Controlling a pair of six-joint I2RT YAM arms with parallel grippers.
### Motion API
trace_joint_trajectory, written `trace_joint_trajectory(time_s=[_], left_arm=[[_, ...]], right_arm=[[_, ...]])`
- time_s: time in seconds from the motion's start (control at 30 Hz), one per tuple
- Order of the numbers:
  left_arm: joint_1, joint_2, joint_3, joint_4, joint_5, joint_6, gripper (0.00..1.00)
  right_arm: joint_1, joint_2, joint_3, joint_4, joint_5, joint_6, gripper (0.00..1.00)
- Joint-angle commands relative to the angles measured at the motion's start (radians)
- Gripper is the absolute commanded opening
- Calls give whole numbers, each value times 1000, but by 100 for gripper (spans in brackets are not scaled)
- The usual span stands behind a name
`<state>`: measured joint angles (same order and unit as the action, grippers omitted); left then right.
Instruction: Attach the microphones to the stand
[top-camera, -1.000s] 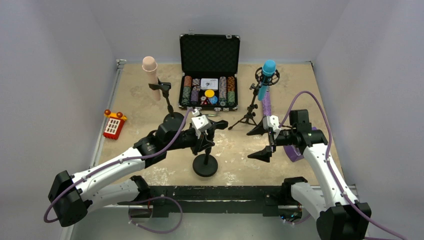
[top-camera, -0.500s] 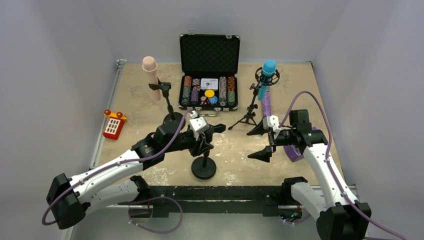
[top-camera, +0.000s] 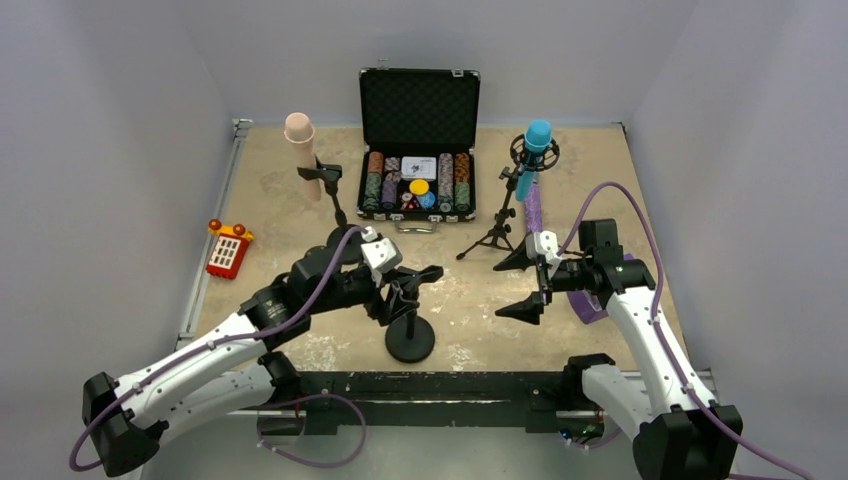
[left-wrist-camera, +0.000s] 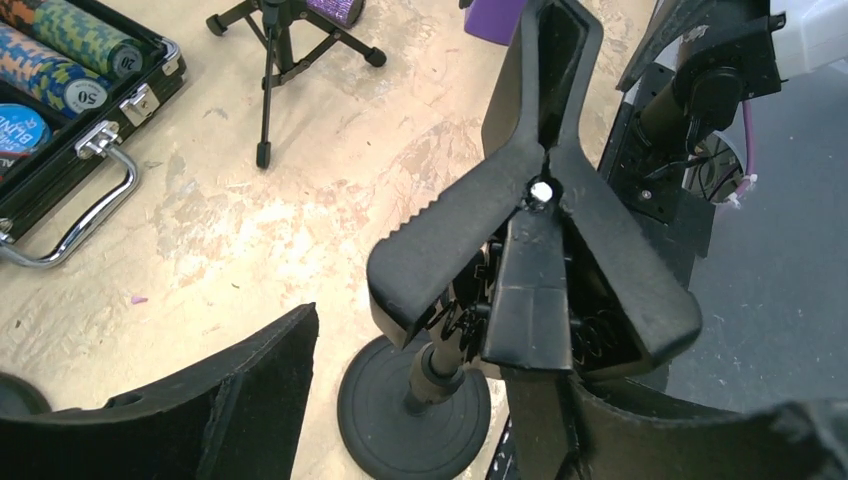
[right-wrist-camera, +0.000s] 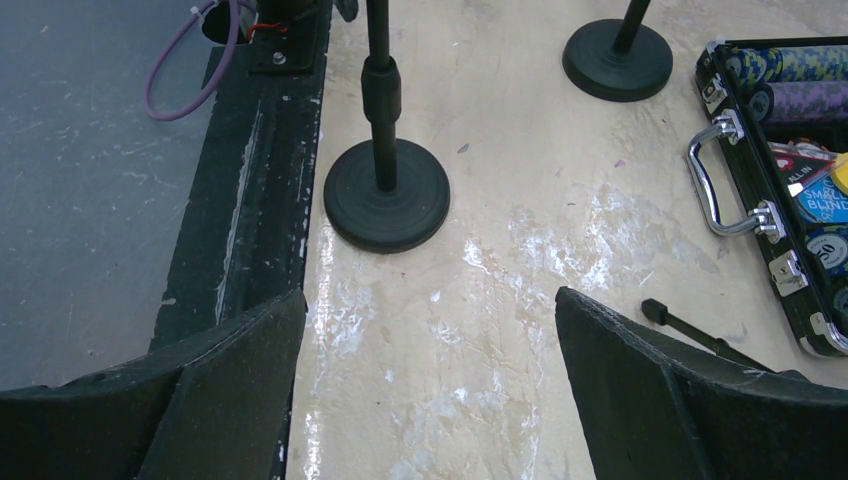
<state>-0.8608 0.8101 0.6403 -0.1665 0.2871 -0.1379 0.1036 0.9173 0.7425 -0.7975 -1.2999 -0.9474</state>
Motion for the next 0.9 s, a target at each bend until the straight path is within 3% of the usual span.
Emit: trace_joint_trajectory(time_s=[0.0,0.17,0.43,0.87], left_arm=[[-4,-51,9,-62,-25,17,71],[-3,-111,20,-137,-32,29,74],[-1,-240,59,-294,-119,74,99],[-1,-324,114,-432,-177,115,99]], right_arm=[[-4,-1,23,1,-7,-18,98],[-4,-4,21,1,-7,-19,98],[-6,-13,17,3,0,-20,99],[-17,-35,53,-64,48,-49,99]])
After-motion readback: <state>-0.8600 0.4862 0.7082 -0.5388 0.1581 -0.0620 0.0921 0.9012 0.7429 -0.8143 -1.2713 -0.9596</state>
